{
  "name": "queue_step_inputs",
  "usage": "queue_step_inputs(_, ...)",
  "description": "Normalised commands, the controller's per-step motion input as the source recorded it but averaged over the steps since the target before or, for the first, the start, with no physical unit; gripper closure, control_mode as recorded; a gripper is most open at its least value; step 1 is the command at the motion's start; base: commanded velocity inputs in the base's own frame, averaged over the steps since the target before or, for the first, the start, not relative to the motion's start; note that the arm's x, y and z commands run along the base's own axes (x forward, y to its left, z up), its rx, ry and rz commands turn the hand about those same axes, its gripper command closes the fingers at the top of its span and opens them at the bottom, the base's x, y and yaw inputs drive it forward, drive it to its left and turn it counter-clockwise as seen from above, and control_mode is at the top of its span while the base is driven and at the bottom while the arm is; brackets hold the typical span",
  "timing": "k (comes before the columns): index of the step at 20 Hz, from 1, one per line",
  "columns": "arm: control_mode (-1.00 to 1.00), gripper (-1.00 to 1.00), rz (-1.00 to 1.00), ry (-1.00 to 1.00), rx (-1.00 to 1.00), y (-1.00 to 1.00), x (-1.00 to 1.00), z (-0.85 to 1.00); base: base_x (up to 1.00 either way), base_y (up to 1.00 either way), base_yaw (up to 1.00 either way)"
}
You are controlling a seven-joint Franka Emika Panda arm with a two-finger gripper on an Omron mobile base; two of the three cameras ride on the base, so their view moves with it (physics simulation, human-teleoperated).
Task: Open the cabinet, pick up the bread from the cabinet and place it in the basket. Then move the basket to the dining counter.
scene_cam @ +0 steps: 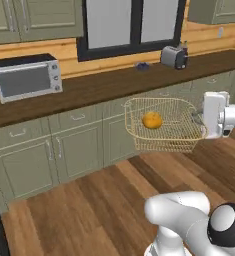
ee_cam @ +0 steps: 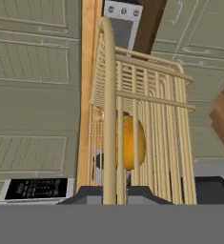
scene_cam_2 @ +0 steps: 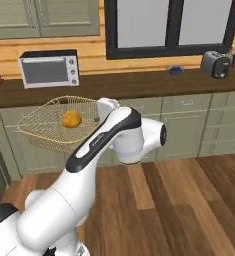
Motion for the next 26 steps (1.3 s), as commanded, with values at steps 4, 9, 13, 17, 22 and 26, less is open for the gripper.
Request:
queue_step_inputs(4, 1.0, 1.0, 0.0, 0.0, 0.0, 0.0, 0.0, 0.0, 0.0, -0.06, -0.92)
queue_step_inputs(9, 1.0, 1.0, 0.0, 0.0, 0.0, 0.0, 0.0, 0.0, 0.0, -0.09, -0.93)
queue_step_inputs(13, 1.0, 1.0, 0.0, 0.0, 0.0, 0.0, 0.0, 0.0, 0.0, -0.18, -0.87)
queue_step_inputs(17, 1.0, 1.0, 0.0, 0.0, 0.0, 0.0, 0.0, 0.0, 0.0, -0.22, -0.83)
queue_step_inputs(22, 1.0, 1.0, 0.0, 0.0, 0.0, 0.0, 0.0, 0.0, 0.01, -0.32, -0.76)
queue_step_inputs(26, 1.0, 1.0, 0.0, 0.0, 0.0, 0.0, 0.0, 0.0, 0.03, -0.32, -0.73)
